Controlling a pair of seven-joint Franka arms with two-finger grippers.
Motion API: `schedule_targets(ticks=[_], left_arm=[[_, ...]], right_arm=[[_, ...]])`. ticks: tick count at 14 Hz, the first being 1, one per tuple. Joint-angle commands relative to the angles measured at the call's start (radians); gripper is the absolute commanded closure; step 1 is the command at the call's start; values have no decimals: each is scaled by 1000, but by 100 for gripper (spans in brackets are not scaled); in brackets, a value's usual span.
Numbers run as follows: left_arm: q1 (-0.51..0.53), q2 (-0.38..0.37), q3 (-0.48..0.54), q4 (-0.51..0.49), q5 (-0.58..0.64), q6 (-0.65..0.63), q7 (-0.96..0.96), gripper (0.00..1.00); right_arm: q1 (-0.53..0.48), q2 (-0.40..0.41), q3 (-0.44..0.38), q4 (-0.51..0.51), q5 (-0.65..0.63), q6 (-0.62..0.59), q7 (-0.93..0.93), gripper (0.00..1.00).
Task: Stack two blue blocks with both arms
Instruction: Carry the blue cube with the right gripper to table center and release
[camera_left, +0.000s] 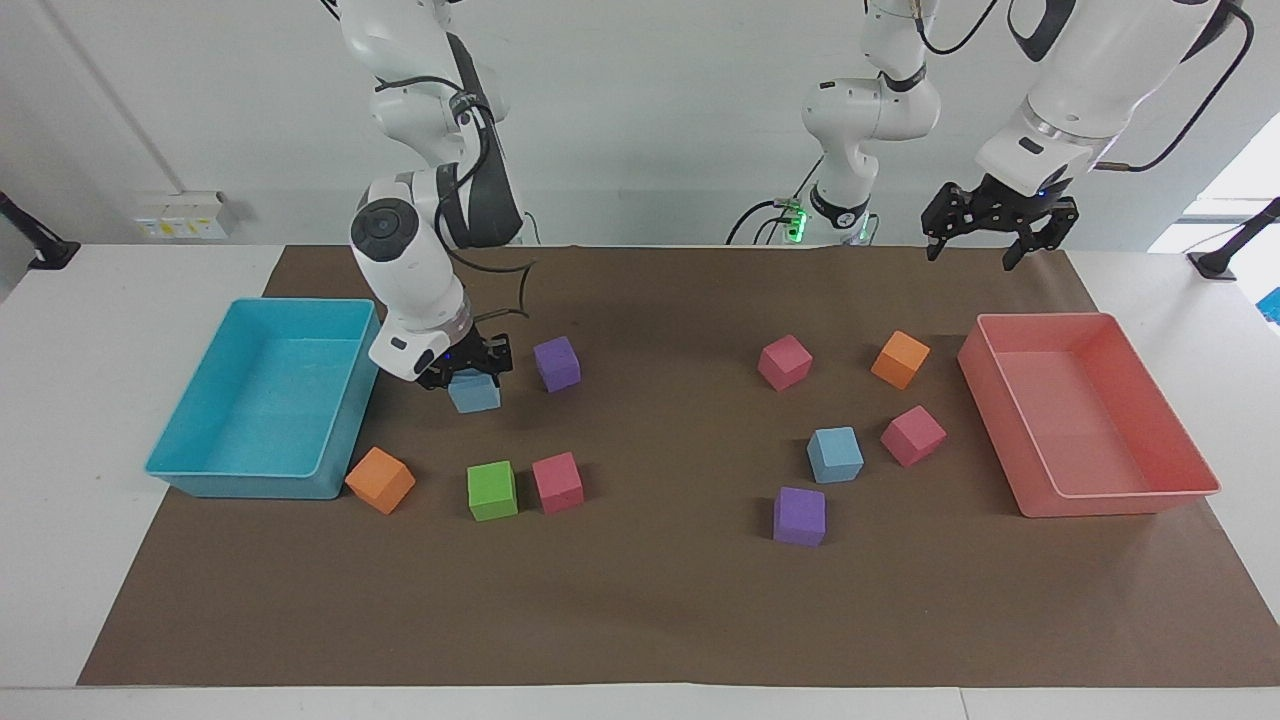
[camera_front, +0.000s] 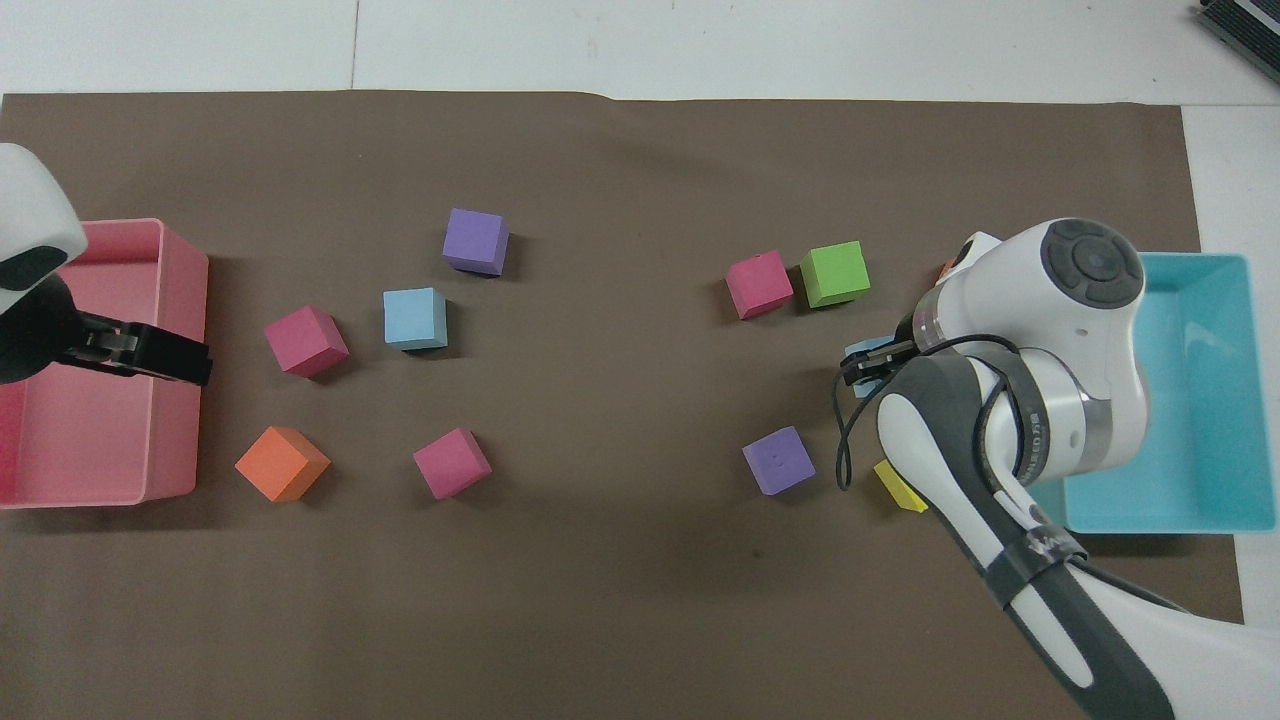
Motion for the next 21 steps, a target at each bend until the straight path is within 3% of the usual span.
schedule_targets(ticks=[1,5,12,16,21], left_arm=[[13,-28,-7,-30,-14,14,13,0],[13,-28,-7,-31,-14,12,11,0],[15,-28,-7,-30,-14,14,13,0],[13,-28,-7,-30,-14,16,13,0],[13,-28,-7,-31,-14,11,11,0]], right_arm=[[47,12,4,42,8,-25,100,100],[182,57,4,103,3,-18,277,100],[333,306,4,351,0,7,550,100],[386,381,4,362,16,122,578,100],[413,401,7,341,23,209,633,100]])
